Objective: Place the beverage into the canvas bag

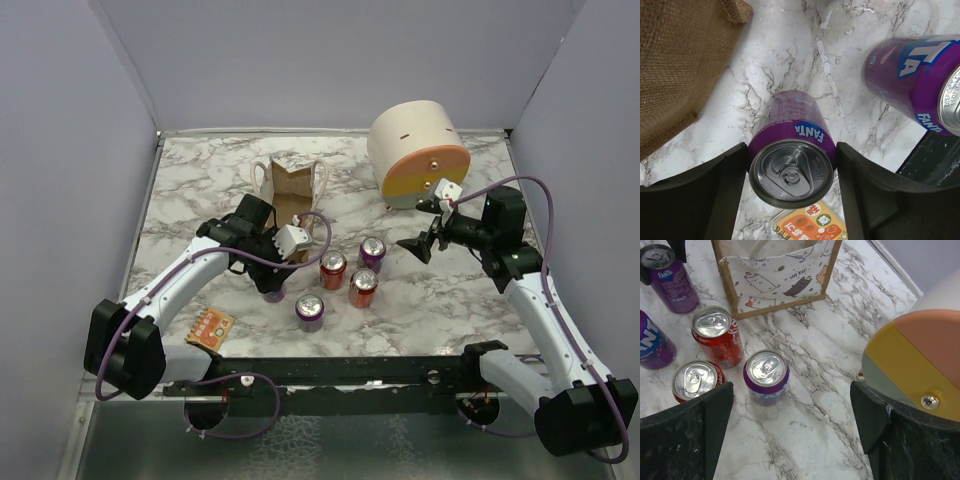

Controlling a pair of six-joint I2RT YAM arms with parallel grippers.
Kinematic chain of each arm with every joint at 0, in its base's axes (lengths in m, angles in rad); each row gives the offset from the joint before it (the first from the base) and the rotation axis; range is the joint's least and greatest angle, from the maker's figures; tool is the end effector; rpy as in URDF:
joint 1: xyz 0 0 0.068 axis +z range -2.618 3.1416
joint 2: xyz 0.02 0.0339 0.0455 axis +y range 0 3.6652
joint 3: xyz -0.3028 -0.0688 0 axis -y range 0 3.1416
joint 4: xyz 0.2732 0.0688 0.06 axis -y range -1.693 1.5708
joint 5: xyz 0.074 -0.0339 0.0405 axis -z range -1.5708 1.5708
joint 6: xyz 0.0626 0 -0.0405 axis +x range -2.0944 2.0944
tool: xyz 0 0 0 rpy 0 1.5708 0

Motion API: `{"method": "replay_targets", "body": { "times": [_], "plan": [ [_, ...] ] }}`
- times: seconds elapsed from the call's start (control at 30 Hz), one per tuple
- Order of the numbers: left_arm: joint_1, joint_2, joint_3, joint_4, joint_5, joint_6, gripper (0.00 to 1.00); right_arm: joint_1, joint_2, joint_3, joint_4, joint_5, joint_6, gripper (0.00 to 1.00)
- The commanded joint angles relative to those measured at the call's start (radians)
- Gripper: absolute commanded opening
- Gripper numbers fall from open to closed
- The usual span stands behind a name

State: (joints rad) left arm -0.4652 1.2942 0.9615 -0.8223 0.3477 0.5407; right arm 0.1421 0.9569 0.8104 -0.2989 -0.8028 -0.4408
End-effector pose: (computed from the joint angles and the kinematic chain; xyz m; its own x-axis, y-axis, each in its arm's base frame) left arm 0.2307 -0.1396 0.2507 -0.4205 0.7526 -0.5067 0.8879 0.4562 -0.0593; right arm 0.2219 0.0772 0.3299 -0.0696 -0.3094 -0.9484 -0.8521 0.5128 -0.1048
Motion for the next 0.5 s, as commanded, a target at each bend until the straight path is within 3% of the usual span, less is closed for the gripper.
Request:
{"method": "replay_targets", "body": {
  "times": [0.0,0.23,0.47],
  "plan": [
    [-0.002,-0.031,-0.004,0.029,0.026,-0.003,0.61,-0.006,-0.007,-0.010,-0.001,-0.004,-0.011,1.00],
    [-0.003,-0.104,0.043,-0.042,0.037,0.045,0.28,-0.006,-0.007,-0.008,0.001,-0.008,-0.009,1.00],
    [-0.004,-0.156,0.204,-0.180,0.111,0.064,0.00,-0.006,-0.009,-0.011,0.003,-0.006,-0.008,1.00]
  ]
}}
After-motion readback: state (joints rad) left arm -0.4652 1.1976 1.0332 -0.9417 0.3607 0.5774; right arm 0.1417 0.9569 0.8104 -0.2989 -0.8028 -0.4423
